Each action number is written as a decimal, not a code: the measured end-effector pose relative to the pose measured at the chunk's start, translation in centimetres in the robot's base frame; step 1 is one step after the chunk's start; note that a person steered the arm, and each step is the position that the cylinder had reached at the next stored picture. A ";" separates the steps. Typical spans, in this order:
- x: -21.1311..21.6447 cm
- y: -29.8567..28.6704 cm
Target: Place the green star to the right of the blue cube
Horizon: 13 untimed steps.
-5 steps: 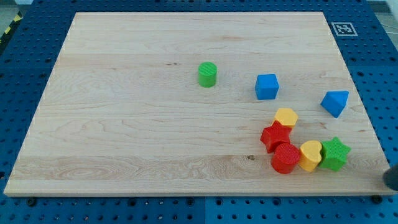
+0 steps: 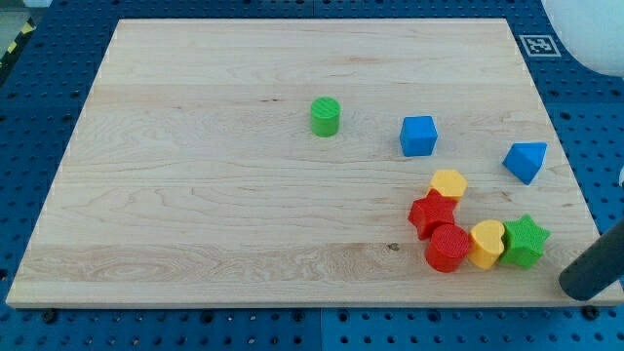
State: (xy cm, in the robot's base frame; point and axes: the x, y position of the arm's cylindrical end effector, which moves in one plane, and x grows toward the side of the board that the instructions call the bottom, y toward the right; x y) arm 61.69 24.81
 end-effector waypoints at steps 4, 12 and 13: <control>0.0 -1.8; -2.6 -3.1; -1.9 -4.2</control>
State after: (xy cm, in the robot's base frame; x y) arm 59.83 20.61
